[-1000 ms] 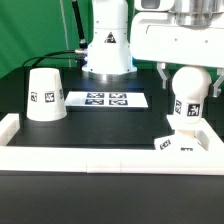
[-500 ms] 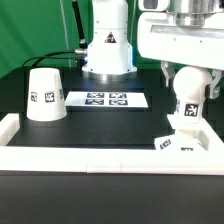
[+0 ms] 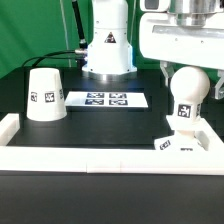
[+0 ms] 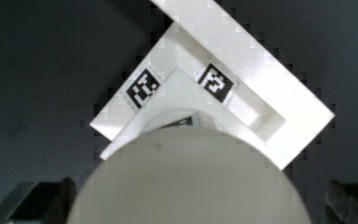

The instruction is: Assemble lamp

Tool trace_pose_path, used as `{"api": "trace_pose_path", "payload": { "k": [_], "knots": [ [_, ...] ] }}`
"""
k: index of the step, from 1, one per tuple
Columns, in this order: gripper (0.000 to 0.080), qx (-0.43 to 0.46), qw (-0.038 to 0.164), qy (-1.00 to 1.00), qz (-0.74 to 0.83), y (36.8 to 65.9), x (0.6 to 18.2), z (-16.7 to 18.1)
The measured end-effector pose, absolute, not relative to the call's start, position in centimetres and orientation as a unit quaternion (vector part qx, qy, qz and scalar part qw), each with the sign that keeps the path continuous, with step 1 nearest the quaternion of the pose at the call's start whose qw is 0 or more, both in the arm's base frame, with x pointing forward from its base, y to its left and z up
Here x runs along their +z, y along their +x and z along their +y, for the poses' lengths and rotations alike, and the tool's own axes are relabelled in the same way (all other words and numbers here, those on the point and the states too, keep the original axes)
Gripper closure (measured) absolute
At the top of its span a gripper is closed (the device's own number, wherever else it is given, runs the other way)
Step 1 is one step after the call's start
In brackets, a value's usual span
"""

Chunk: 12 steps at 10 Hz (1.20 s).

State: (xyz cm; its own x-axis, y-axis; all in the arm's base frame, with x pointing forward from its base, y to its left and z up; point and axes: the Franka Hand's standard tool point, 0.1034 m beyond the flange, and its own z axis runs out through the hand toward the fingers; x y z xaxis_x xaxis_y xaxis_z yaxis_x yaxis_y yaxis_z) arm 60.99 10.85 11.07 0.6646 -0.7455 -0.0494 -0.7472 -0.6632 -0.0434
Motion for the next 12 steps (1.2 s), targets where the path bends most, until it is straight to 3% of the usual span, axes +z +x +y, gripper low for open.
{"api": "trace_pose_path", "payload": {
  "k": [7, 8, 12],
  "knots": [
    [0.0101, 0.005, 0.032, -0.988, 0.153, 61.00, 11.07, 10.87],
    [0.0101, 0.000, 0.021, -0.997, 0.079, 60.96, 10.95, 10.80],
    [0.0101, -0.006, 0.013, -0.996, -0.093, 61.13, 11.10, 10.80]
  ]
}}
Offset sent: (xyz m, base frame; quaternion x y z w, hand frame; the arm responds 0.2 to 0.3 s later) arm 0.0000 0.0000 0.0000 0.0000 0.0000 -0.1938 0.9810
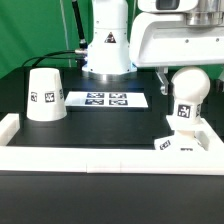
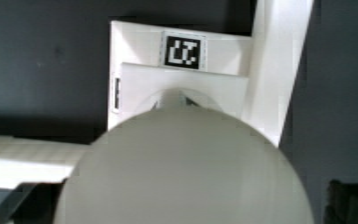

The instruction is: Assemble lamp

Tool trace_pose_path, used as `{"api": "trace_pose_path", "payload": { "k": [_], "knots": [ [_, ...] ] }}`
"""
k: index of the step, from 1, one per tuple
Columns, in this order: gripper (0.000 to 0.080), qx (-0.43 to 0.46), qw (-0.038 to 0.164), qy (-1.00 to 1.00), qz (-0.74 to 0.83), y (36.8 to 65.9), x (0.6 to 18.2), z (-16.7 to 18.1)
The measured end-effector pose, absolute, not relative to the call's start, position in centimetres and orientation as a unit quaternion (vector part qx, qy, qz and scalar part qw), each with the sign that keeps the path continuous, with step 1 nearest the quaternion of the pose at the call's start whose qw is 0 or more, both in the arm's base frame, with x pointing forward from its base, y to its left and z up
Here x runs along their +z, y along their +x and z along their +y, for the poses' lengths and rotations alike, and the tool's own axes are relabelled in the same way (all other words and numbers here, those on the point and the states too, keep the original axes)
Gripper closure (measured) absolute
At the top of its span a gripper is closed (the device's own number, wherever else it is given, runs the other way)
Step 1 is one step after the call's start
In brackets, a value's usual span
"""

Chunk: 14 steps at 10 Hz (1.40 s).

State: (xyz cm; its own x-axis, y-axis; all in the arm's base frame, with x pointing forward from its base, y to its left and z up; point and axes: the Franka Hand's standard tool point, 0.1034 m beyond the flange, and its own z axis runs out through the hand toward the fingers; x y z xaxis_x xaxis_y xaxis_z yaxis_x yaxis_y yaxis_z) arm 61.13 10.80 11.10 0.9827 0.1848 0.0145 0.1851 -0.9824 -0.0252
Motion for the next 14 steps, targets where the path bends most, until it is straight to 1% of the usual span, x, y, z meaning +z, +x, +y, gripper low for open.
{"api": "trace_pose_path", "payload": {
  "k": [5, 7, 9, 10, 14],
  "knots": [
    [0.0101, -0.009, 0.006, -0.955, -0.296, 61.35, 11.27, 10.60],
    [0.0101, -0.008, -0.001, -0.928, -0.372, 61.38, 11.27, 10.48],
    [0.0101, -0.008, -0.002, -0.919, -0.395, 61.39, 11.26, 10.38],
    [0.0207, -0.008, -0.002, -0.920, -0.393, 61.39, 11.27, 10.38],
    [0.0223, -0.009, 0.000, -0.931, -0.364, 61.39, 11.26, 10.40]
  ]
}}
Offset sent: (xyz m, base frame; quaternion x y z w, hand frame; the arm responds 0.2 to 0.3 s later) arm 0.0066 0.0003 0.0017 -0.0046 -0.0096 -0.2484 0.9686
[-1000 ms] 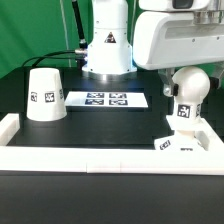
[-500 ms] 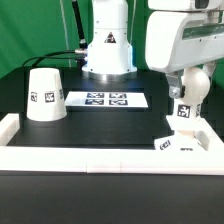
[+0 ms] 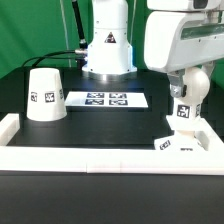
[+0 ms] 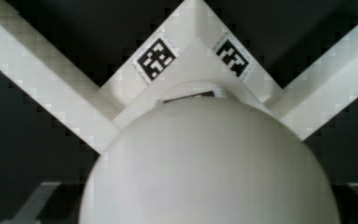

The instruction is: Assemble lamp

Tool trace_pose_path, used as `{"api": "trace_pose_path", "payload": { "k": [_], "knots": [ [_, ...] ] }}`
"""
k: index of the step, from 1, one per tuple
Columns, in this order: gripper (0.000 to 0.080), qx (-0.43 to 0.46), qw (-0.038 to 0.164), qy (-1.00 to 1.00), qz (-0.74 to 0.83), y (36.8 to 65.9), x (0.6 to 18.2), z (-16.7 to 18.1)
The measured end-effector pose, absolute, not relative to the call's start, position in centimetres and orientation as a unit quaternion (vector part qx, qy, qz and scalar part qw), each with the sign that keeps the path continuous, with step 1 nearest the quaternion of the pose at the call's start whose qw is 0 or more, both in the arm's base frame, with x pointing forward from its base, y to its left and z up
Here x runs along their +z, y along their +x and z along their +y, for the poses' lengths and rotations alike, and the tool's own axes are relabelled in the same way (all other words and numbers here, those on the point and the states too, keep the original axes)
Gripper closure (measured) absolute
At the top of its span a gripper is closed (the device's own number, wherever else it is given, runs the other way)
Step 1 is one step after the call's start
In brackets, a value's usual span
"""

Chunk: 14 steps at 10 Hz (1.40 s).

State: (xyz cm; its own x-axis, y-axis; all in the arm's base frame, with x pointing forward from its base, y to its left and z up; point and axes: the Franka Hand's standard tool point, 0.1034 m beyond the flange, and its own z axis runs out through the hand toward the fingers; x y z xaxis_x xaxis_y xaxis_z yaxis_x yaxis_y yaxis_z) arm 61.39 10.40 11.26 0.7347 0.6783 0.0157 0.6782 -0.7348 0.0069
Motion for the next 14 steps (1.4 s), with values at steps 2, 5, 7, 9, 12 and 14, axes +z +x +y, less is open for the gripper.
{"api": "trace_pose_path", "payload": {
  "k": [2, 5, 7, 9, 12, 14],
  "knots": [
    [0.0223, 0.011, -0.001, 0.960, 0.279, 61.41, 11.27, 10.39],
    [0.0222, 0.014, -0.003, 0.989, 0.145, 61.51, 11.27, 10.28],
    [0.0222, 0.014, -0.004, 0.999, 0.046, 61.53, 11.29, 10.20],
    [0.0222, 0.014, -0.006, 0.998, -0.056, 61.54, 11.28, 10.07],
    [0.0220, 0.010, -0.010, 0.980, -0.199, 61.49, 11.26, 9.88],
    [0.0220, 0.007, -0.010, 0.956, -0.293, 61.45, 11.26, 9.82]
  ]
}}
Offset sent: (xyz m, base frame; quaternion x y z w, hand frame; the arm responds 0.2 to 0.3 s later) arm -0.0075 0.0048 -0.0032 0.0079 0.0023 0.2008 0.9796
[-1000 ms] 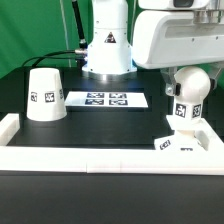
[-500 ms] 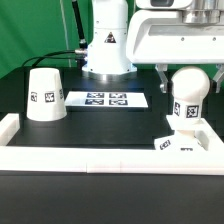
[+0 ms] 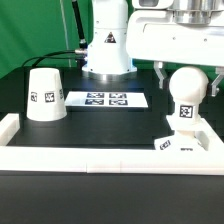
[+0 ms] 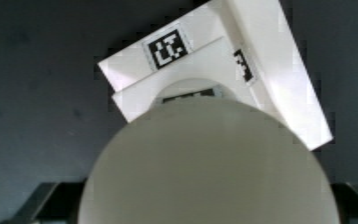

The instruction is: Assemble lamp

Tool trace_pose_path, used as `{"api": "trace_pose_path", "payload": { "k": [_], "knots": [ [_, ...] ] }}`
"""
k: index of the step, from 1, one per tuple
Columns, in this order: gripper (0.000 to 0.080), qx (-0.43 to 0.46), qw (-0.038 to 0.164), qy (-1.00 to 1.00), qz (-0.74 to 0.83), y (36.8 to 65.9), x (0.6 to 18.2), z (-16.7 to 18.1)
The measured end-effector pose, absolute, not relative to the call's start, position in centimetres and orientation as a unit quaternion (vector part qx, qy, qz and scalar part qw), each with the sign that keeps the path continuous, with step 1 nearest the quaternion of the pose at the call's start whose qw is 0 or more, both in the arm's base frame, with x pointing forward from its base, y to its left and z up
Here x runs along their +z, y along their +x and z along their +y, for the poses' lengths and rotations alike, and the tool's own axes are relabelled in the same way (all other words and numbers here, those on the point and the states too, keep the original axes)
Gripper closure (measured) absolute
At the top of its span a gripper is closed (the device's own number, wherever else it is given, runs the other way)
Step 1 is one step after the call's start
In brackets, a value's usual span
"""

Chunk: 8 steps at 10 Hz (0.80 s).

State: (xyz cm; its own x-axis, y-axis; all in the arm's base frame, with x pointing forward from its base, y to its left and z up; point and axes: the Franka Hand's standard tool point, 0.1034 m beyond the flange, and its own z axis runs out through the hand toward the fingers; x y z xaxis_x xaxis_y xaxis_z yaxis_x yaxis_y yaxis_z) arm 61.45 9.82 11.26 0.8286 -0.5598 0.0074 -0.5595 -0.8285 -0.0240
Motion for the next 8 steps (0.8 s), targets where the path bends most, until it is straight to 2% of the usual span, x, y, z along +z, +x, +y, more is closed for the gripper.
{"api": "trace_pose_path", "payload": {
  "k": [2, 6, 8],
  "knots": [
    [0.0220, 0.004, 0.008, -0.920, 0.391, 61.07, 11.24, 10.19],
    [0.0220, 0.014, 0.019, -0.876, 0.482, 61.06, 11.23, 10.18],
    [0.0124, 0.016, 0.020, -0.869, 0.494, 61.03, 11.18, 10.31]
  ]
}}
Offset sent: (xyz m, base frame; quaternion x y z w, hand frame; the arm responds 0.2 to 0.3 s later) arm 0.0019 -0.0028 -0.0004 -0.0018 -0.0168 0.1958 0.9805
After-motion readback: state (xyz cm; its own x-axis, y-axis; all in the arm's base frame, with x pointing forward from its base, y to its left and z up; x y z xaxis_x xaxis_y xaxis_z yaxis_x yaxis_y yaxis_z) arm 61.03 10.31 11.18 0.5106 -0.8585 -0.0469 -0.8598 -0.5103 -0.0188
